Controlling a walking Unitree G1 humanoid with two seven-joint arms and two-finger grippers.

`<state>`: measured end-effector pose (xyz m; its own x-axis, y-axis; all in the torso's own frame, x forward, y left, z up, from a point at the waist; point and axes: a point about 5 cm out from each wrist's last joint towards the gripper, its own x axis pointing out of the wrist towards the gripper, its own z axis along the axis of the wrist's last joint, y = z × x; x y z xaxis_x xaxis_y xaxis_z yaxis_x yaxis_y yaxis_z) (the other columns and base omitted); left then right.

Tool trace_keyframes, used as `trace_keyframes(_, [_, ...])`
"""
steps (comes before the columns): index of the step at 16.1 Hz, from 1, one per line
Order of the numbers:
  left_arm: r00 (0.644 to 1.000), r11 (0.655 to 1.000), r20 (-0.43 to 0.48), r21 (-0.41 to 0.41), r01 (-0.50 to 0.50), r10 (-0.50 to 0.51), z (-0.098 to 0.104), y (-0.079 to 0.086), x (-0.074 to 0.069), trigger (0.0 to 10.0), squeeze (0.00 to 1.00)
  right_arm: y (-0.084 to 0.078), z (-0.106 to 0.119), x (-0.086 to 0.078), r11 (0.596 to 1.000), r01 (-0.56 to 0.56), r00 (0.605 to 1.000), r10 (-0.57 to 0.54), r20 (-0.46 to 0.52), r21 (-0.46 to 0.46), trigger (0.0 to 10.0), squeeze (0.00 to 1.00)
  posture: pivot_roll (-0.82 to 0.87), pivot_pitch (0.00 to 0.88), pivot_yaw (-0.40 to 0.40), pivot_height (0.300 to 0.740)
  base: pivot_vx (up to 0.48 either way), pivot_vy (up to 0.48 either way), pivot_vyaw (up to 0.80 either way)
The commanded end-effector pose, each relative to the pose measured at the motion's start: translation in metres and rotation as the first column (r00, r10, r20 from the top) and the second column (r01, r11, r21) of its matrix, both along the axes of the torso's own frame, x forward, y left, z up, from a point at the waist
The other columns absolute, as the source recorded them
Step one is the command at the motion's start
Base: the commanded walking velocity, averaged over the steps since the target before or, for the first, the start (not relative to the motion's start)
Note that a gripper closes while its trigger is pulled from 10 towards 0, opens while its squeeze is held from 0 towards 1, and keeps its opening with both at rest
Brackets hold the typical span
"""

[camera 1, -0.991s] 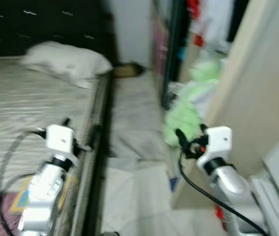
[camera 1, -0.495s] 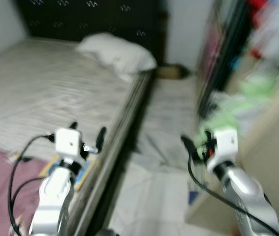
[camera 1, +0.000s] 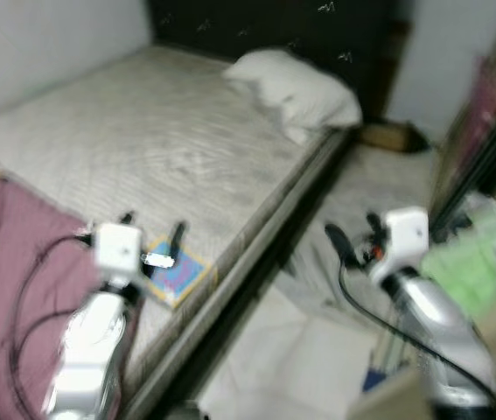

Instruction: Clean up the room

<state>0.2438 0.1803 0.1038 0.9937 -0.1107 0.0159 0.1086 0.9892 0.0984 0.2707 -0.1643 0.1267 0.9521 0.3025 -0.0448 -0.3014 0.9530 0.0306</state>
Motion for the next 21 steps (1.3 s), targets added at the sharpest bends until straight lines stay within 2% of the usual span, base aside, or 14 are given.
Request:
trace_keyframes(1, [0.999,0.999,0.024,-0.005,-0.035,0.035,0.005,0.002,0.001,10.0,0.0,-0.001,-0.001,-0.001,1.0,0.022,1.0,-0.022,0.009,-0.006,10.0,0.0,-0.01,0.019,-0.015,0.74,0.0,0.0,0.8])
trace_keyframes(5, [0.994,0.992,0.019,-0.069,-0.103,0.105,0.007,0.01,0.002,10.0,0.0,0.009,0.003,0.005,0.997,0.068,0.996,-0.069,0.058,0.021,10.0,0.0,0.01,0.006,-0.009,0.74,0.0,0.0,0.8])
trace_keyframes(9, [0.991,0.988,0.019,-0.074,-0.133,0.135,0.007,0.011,0.001,10.0,0.0,0.015,0.001,0.009,0.995,0.092,0.993,-0.094,0.068,0.032,10.0,0.0,0.02,0.0,-0.005,0.74,0.0,0.0,0.8])
trace_keyframes(18, [0.996,0.991,0.023,-0.102,-0.087,0.09,0.01,0.008,0.004,10.0,0.0,0.017,0.0,0.01,0.995,0.088,0.993,-0.092,0.08,0.046,10.0,0.0,0.02,0.0,-0.002,0.74,0.0,0.0,0.79])
trace_keyframes(21, [0.997,0.992,0.03,-0.106,-0.064,0.067,0.011,0.007,0.004,10.0,0.0,0.018,0.0,0.01,0.995,0.082,0.993,-0.087,0.083,0.051,10.0,0.0,0.02,0.0,0.0,0.74,0.0,0.0,0.0])
